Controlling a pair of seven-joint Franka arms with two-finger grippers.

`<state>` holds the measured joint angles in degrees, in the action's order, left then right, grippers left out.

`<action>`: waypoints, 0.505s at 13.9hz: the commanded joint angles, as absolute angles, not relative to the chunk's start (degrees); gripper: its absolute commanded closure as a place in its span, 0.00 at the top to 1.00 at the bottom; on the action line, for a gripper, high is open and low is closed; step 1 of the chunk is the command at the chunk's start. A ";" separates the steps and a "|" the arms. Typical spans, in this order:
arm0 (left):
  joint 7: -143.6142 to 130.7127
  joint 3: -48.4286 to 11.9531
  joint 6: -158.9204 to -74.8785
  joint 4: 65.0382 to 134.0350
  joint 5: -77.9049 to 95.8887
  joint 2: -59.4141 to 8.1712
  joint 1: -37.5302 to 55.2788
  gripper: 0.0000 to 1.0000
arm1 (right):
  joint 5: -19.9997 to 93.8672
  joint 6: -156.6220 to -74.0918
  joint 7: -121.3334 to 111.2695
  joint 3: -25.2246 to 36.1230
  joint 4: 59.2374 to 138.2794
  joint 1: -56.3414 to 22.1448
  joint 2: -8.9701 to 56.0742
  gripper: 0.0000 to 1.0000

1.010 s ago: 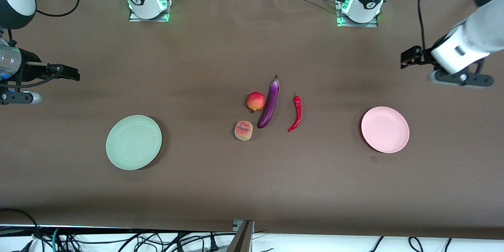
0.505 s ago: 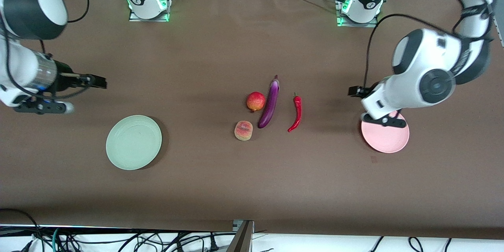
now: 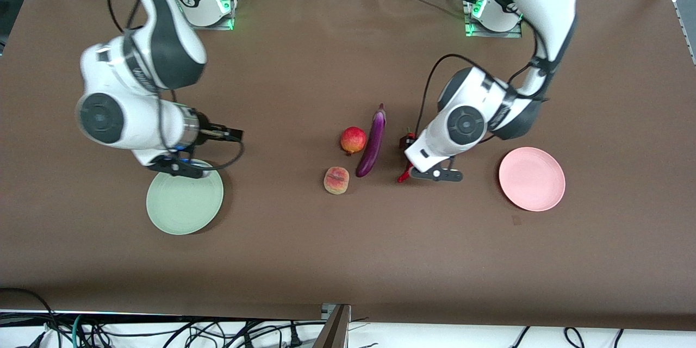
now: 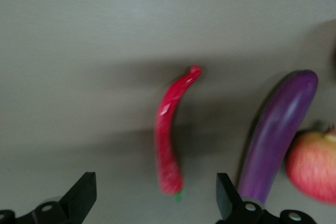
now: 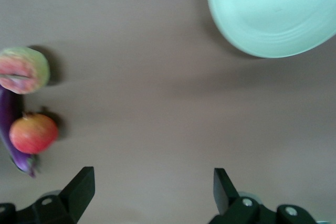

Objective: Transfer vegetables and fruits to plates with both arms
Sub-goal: 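Reach the left gripper to the chili while the right gripper reaches the pomegranate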

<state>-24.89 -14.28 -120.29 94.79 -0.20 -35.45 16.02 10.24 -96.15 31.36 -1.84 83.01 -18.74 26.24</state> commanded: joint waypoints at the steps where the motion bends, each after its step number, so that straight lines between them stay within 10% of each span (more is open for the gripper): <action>1: -27.25 -13.45 -122.69 93.52 -4.54 -38.67 18.45 1.00 | 11.42 -102.80 40.66 -1.32 81.83 -23.98 29.60 1.00; 4: -27.33 -13.62 -123.66 93.60 -9.58 -41.30 18.81 1.00 | 11.51 -112.29 49.72 -1.32 81.65 -29.43 33.82 1.00; 7: -27.25 -13.62 -124.36 94.48 -11.32 -41.48 20.03 0.59 | 11.43 -118.72 55.71 -1.32 81.65 -34.53 37.34 1.00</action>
<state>-26.66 -14.21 -123.67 94.69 -8.64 -41.24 18.51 10.45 -116.23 52.42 -1.98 83.00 -31.78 35.06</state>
